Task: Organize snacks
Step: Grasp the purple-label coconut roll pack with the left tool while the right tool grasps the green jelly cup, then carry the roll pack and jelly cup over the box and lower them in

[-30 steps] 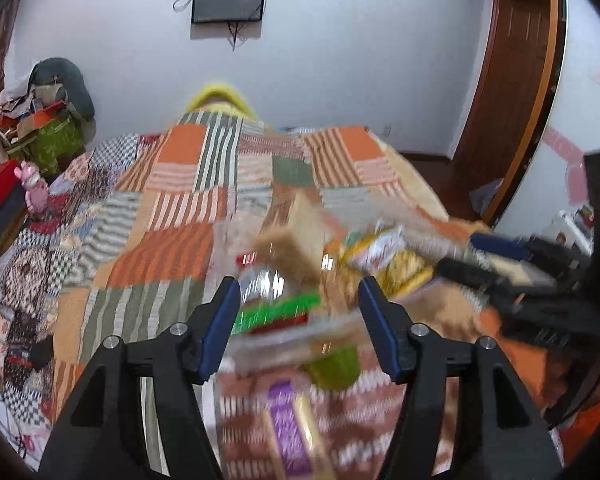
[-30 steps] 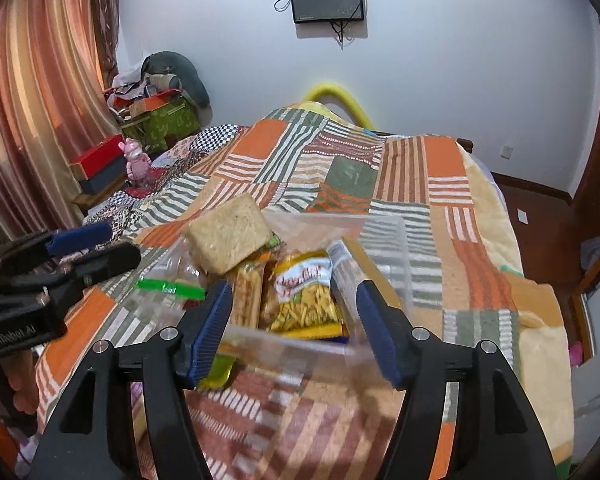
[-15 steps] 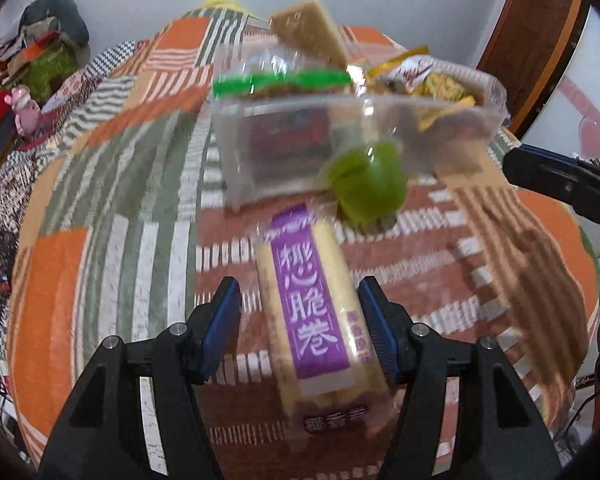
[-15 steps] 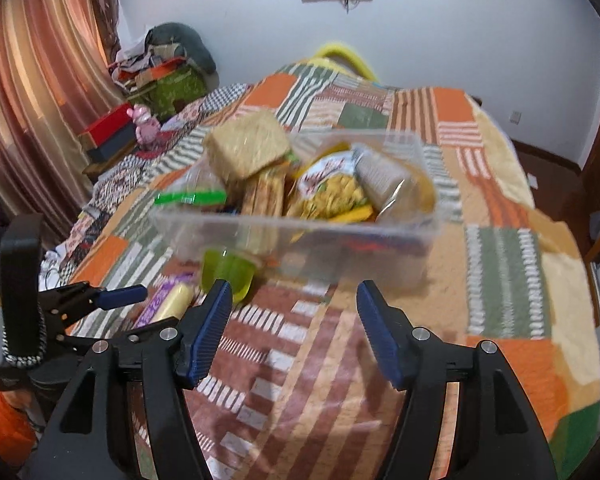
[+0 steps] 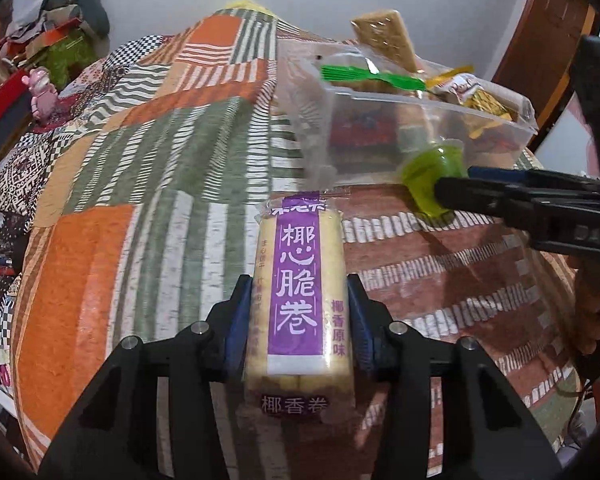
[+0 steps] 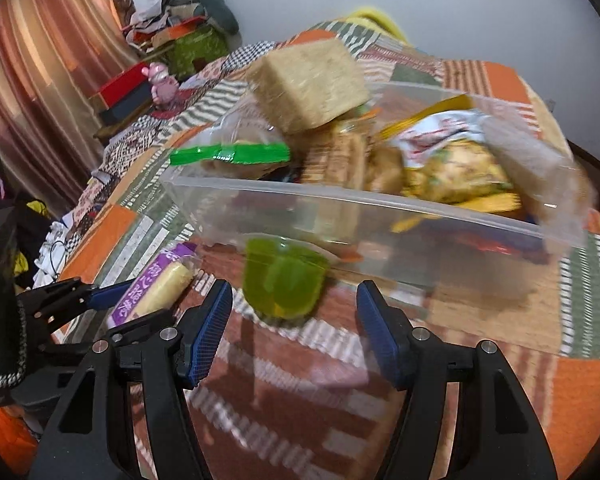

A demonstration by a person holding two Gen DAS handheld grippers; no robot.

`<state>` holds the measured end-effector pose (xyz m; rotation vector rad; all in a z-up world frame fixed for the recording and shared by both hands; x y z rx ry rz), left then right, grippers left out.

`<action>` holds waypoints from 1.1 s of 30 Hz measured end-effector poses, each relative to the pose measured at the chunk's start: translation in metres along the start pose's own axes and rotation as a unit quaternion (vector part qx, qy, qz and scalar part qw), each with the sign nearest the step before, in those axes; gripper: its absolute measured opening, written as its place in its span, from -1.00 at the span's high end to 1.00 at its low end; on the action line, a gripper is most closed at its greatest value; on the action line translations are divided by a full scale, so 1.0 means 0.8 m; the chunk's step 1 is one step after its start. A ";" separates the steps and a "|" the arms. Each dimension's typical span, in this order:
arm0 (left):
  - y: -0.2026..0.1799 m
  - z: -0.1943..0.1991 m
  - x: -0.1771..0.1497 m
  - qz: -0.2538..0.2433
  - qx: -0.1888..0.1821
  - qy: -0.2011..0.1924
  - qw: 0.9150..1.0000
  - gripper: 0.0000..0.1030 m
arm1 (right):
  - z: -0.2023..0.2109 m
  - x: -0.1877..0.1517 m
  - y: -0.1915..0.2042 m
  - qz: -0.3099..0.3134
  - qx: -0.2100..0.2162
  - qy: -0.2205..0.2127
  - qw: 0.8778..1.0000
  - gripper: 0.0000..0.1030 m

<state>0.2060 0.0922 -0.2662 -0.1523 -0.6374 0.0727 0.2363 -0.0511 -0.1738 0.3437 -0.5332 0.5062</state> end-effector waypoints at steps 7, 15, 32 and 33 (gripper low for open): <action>0.005 0.005 0.005 0.004 0.000 -0.010 1.000 0.12 | -0.024 0.000 0.005 -0.006 0.006 0.023 1.000 0.10; 0.001 0.037 0.021 0.005 0.006 -0.038 0.999 0.12 | -0.004 -0.005 0.007 0.013 -0.006 0.006 1.000 0.16; -0.091 0.106 0.128 -0.026 -0.031 -0.137 0.990 0.12 | 0.119 0.026 -0.050 -0.007 -0.029 -0.109 0.994 0.16; -0.095 0.103 0.135 -0.027 -0.035 -0.138 0.989 0.12 | 0.123 0.030 -0.052 -0.009 -0.032 -0.115 0.993 0.16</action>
Point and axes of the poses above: each gripper's, at about its wrist camera, not at the fingertips, and z roughly against the way its jaws point, y to its left, x to its top, the point moved 4 cm from there along -z, roughly the way its jaws point, and after that the axes turned 2 degrees about -y, right-handed, at the moved point
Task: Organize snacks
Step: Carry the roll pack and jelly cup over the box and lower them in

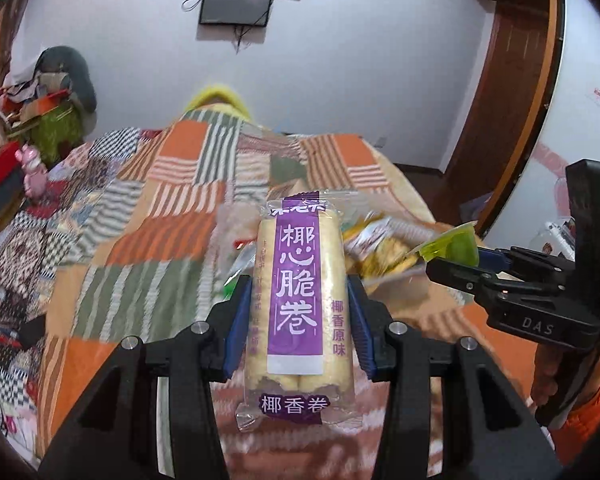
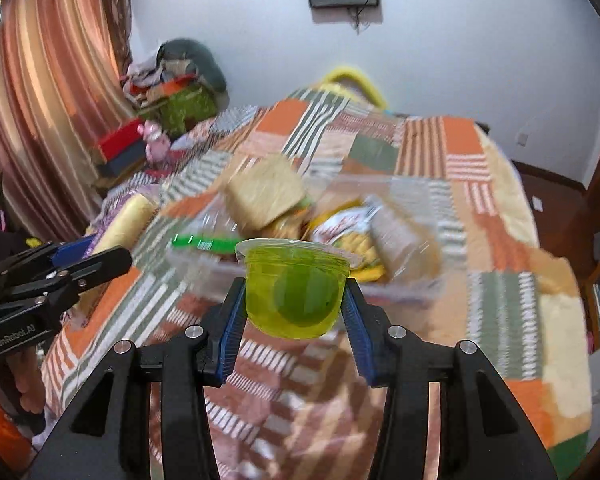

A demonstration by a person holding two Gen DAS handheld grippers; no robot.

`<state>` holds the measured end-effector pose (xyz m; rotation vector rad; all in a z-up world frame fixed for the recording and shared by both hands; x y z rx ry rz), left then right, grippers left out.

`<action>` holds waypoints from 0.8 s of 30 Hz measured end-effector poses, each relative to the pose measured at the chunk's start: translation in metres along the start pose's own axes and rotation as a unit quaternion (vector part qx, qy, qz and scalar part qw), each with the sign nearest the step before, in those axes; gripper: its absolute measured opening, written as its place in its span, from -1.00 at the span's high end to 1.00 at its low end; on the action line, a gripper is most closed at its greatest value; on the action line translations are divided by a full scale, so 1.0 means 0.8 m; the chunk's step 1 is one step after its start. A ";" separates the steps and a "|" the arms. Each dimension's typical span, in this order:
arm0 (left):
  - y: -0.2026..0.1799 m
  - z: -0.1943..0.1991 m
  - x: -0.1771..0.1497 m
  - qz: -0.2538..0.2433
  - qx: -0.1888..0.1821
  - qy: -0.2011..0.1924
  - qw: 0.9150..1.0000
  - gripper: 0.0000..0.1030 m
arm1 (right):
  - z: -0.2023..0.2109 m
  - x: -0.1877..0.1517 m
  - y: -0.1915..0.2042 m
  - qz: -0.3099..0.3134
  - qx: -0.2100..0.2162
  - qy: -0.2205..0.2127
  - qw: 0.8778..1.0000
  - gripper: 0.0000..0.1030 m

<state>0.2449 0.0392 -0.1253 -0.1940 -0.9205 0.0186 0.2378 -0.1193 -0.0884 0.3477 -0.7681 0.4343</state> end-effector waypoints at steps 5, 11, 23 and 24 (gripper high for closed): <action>-0.021 -0.038 0.031 -0.006 -0.015 0.000 1.000 0.12 | 0.006 0.023 -0.025 -0.006 -0.021 -0.028 0.999 0.16; -0.041 -0.098 0.050 -0.017 -0.018 0.019 1.000 0.12 | -0.011 0.049 -0.058 -0.017 -0.046 -0.041 0.998 0.16; -0.051 -0.179 0.050 -0.008 -0.029 0.059 0.998 0.12 | -0.087 0.060 -0.098 -0.027 -0.073 0.006 0.997 0.16; -0.051 -0.180 0.049 -0.006 -0.030 0.061 0.998 0.12 | -0.090 0.058 -0.099 -0.027 -0.074 0.012 0.997 0.15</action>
Point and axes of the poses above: each gripper's, at about its wrist camera, not at the fingertips, and z roughly against the way its jaws point, y to its left, x to its top, the point moved 4 cm from there along -z, roughly the way its jaws point, and after that the axes turned 2 degrees about -y, right-handed, at the moved point
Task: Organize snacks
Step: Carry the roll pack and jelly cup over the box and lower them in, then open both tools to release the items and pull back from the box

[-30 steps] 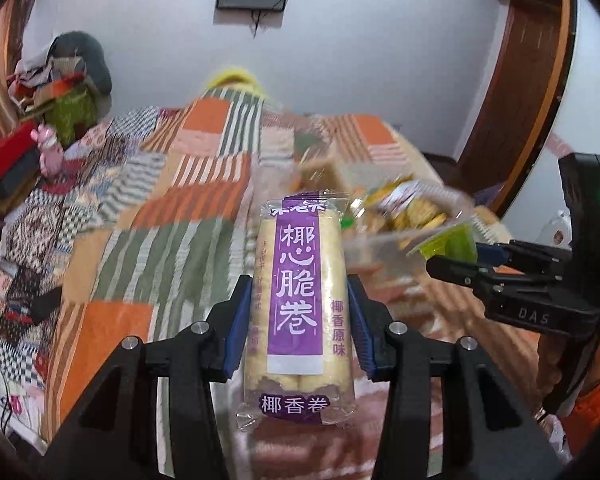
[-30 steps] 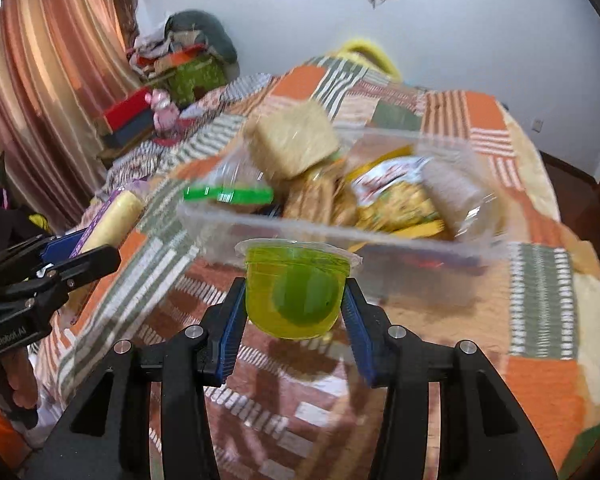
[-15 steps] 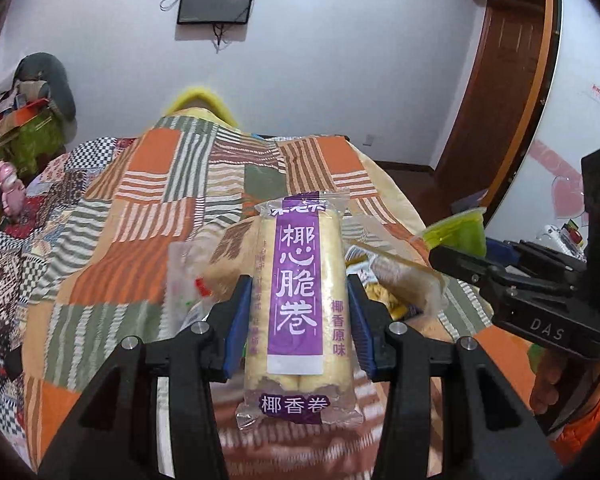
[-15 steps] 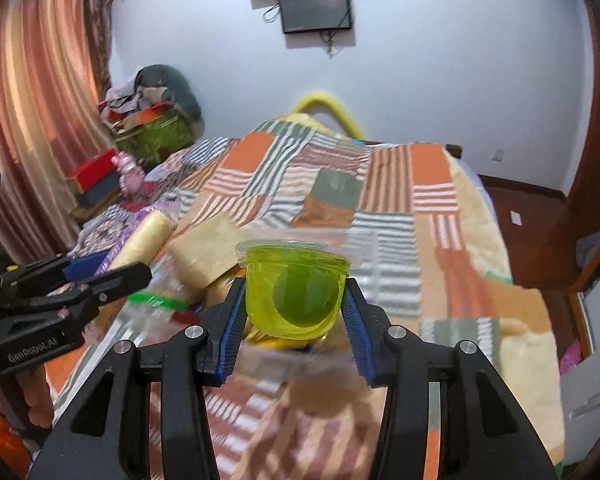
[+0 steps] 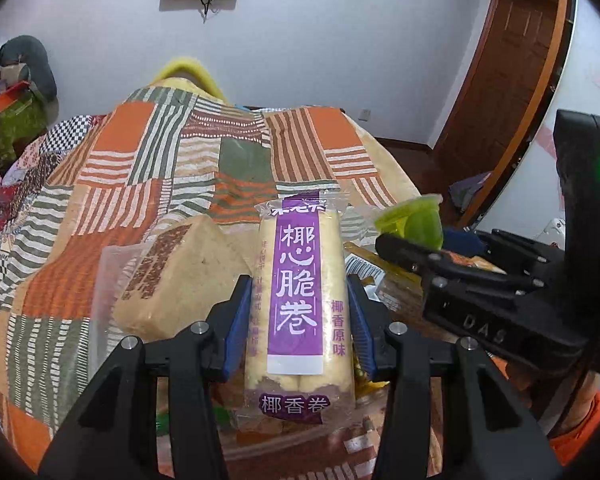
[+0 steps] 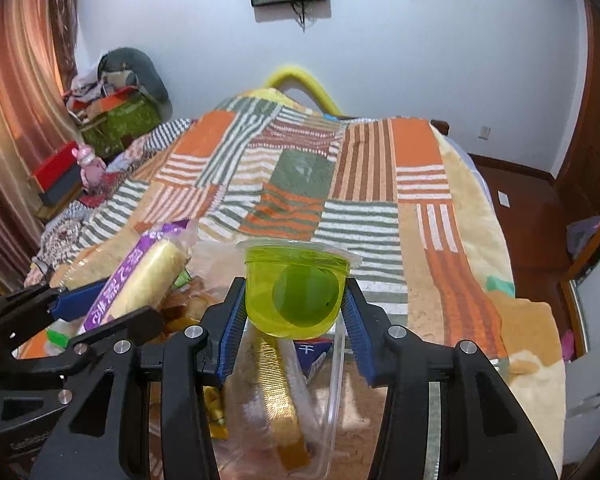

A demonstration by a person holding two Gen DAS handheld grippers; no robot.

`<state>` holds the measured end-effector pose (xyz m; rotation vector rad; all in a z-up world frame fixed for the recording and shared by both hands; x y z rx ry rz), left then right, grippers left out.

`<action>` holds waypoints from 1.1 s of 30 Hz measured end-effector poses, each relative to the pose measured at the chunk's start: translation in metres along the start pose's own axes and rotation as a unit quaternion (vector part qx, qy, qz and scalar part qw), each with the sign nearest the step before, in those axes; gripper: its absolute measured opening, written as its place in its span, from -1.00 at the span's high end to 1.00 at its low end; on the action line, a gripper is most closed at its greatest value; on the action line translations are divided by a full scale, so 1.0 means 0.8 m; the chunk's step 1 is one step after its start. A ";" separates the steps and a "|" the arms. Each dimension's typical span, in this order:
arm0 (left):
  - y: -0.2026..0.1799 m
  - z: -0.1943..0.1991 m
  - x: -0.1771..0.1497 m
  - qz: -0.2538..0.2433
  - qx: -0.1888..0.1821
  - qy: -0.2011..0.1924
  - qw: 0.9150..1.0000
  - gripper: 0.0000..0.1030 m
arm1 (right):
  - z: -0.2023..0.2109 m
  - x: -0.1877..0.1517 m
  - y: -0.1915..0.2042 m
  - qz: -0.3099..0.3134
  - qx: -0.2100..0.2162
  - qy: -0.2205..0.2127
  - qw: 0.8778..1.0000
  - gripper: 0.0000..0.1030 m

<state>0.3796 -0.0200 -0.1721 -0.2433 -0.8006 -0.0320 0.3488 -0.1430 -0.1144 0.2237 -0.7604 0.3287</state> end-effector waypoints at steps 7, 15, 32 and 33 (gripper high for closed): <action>-0.001 0.016 -0.001 0.003 -0.008 -0.005 1.000 0.11 | 0.020 -0.004 -0.006 -0.011 0.010 -0.005 1.000 0.10; -0.015 0.110 0.008 -0.005 -0.003 -0.066 0.998 0.11 | 0.092 0.000 0.004 -0.006 0.020 -0.048 0.999 0.10; -0.057 0.374 -0.009 -0.042 0.038 -0.253 0.966 -0.32 | 0.317 0.007 0.073 0.026 0.039 -0.219 0.975 -0.15; -0.058 0.380 -0.011 -0.042 0.039 -0.258 0.964 -0.38 | 0.324 0.005 0.075 0.028 0.040 -0.224 0.973 -0.22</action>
Point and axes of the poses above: each gripper's, at about its wrist camera, not at the fingertips, and z roughly against the way its jaws point, y to its left, x to its top, the point moved 4 cm from there along -z, roughly the way its jaws point, and after that the axes turned 2 degrees about -y, right-handed, at the moved point
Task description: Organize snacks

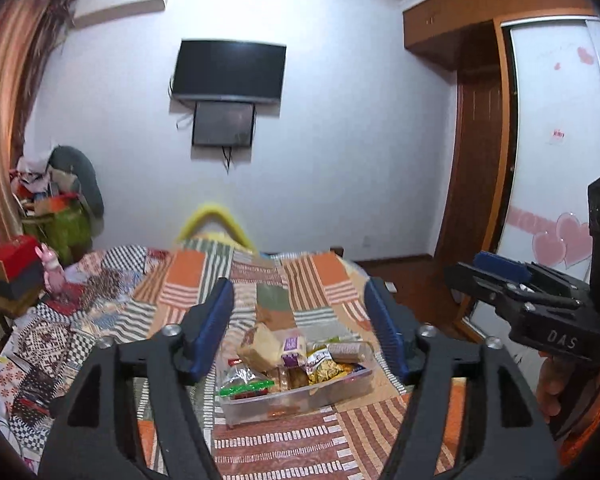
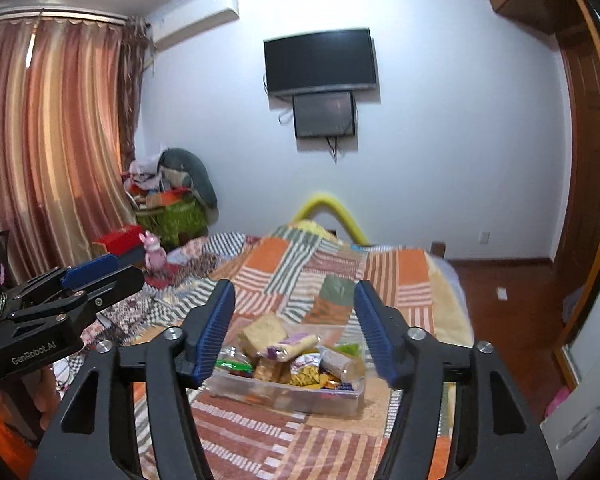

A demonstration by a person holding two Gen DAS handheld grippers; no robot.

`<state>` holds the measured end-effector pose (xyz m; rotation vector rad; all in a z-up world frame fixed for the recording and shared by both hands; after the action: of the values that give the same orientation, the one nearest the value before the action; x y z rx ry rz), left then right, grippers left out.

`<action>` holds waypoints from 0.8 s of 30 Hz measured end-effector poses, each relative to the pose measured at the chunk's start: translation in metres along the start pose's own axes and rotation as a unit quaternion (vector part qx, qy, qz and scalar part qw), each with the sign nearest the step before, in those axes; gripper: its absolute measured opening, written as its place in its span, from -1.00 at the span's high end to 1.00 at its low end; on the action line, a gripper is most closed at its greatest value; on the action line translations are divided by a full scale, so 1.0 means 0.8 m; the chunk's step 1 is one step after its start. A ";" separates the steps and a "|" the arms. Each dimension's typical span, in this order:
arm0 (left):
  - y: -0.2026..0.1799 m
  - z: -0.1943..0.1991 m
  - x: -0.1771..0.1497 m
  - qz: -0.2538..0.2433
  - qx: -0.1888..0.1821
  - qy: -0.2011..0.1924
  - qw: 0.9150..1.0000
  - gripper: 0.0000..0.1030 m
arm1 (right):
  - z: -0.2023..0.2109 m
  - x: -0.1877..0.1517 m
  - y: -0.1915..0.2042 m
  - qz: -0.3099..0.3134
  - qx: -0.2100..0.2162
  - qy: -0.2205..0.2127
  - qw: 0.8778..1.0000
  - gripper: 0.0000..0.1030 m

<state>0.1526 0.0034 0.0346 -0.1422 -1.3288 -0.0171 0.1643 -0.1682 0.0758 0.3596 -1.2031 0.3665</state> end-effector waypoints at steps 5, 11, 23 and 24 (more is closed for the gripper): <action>-0.007 0.033 0.005 -0.006 0.009 -0.021 1.000 -0.73 | 0.025 0.004 0.012 0.003 -0.005 -0.023 1.000 -0.61; -0.008 0.050 0.001 -0.004 0.020 -0.028 0.999 -0.99 | 0.034 0.003 0.022 0.010 -0.020 -0.039 0.999 -0.97; -0.009 0.058 -0.016 -0.014 0.031 -0.021 0.999 -0.99 | 0.041 -0.014 0.028 0.015 -0.028 -0.034 0.999 -1.00; -0.009 0.058 -0.017 -0.014 0.031 -0.020 0.999 -0.99 | 0.046 -0.017 0.028 0.016 -0.027 -0.034 0.999 -1.00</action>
<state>0.1042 0.0008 0.0332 -0.0710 -1.3707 0.0042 0.1193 -0.1664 0.0760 0.3094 -1.2847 0.3502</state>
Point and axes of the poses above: each gripper's, at about its wrist camera, not at the fingertips, and z roughly against the way its jaws point, y to its left, x to its top, the point moved 4 cm from there along -z, roughly the way its jaws point, and after that the axes turned 2 degrees about -y, right-handed, at the moved point
